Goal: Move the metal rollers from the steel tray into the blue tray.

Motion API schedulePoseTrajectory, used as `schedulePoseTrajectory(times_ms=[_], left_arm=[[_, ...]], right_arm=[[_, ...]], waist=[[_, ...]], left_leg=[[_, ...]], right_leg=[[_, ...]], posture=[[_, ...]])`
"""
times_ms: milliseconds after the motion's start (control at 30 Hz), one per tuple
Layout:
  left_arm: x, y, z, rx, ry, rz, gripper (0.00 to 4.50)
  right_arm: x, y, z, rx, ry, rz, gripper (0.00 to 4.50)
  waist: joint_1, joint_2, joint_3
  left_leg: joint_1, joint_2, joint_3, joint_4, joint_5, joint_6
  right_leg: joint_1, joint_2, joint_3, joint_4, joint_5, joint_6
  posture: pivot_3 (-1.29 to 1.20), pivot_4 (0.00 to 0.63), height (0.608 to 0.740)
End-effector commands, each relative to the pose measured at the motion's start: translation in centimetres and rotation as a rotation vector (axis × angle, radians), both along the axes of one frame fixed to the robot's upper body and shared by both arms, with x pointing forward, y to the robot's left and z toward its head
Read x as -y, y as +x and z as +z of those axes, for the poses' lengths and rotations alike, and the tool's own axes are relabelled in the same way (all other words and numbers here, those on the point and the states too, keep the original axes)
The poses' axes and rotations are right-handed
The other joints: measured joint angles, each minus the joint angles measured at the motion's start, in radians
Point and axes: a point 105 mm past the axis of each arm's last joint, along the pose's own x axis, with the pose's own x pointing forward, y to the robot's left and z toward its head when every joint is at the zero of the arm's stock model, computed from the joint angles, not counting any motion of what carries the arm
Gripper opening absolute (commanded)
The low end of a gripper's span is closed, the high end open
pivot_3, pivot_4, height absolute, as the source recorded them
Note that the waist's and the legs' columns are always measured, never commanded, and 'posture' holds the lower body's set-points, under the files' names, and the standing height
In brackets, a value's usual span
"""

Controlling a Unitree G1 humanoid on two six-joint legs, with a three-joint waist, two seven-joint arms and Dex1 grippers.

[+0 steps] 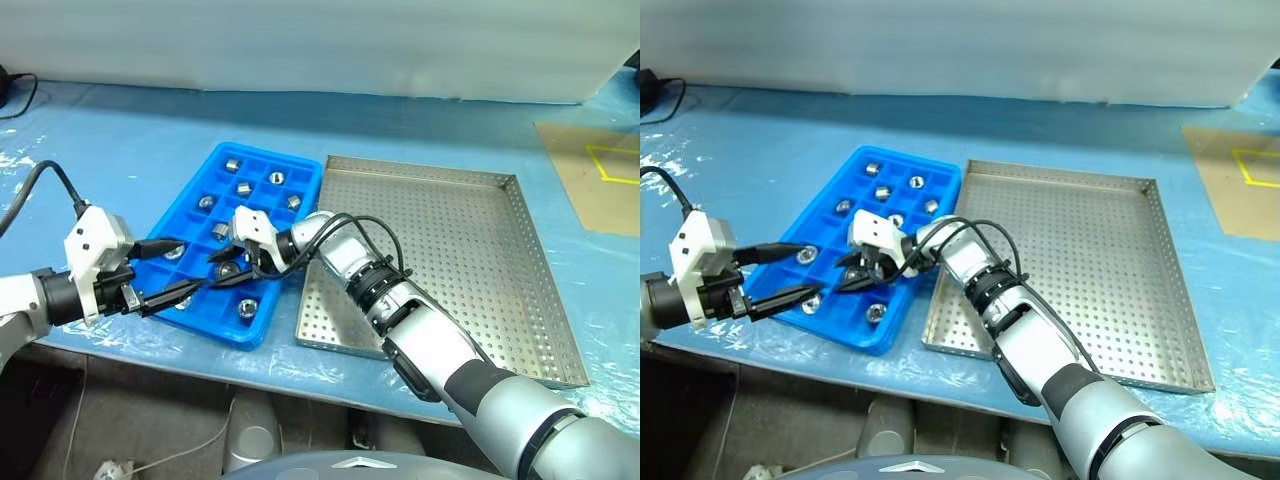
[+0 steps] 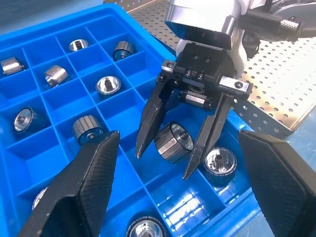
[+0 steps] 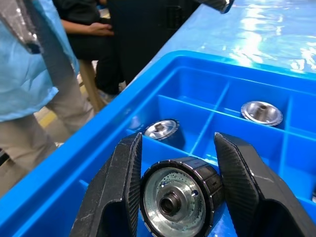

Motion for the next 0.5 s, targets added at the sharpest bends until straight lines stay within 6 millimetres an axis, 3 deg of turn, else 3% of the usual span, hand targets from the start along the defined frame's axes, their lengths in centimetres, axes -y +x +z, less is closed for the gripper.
schedulePoseTrajectory(times_ms=[33,267,433,500], left_arm=[[0.1,0.2,0.4,0.026,0.016,-0.018,4.03],[0.2,0.8,0.3,0.026,0.009,-0.039,4.03],[0.7,1.3,0.2,0.025,0.001,-0.069,4.03],[0.8,1.5,0.2,0.023,0.000,-0.081,4.03]], right_arm=[[-1.3,0.2,1.1,0.027,0.062,-0.038,1.85],[-1.0,-0.2,0.3,0.017,0.050,-0.016,1.85],[-0.9,0.2,0.4,-0.007,0.060,-0.063,3.56],[-0.7,0.5,0.5,-0.020,0.065,-0.081,3.56]], waist=[[-0.002,0.000,0.000],[-0.016,0.000,0.000],[-0.022,0.000,0.000],[-0.023,0.000,0.000]], left_leg=[[0.000,0.000,0.000,0.000,0.000,0.000],[0.001,0.000,0.000,0.000,0.000,0.000],[0.001,0.000,0.000,0.001,0.000,0.000],[0.001,0.001,0.000,0.001,0.001,-0.001]], right_leg=[[0.000,0.000,0.000,0.000,0.000,0.000],[0.000,0.000,0.000,0.001,0.000,0.000],[0.000,0.000,0.000,0.002,0.000,0.000],[0.000,0.000,-0.001,0.002,0.000,0.000]], posture=[[0.38,0.150,0.740],[0.35,0.150,0.740],[0.32,0.150,0.740],[0.30,0.150,0.740]])
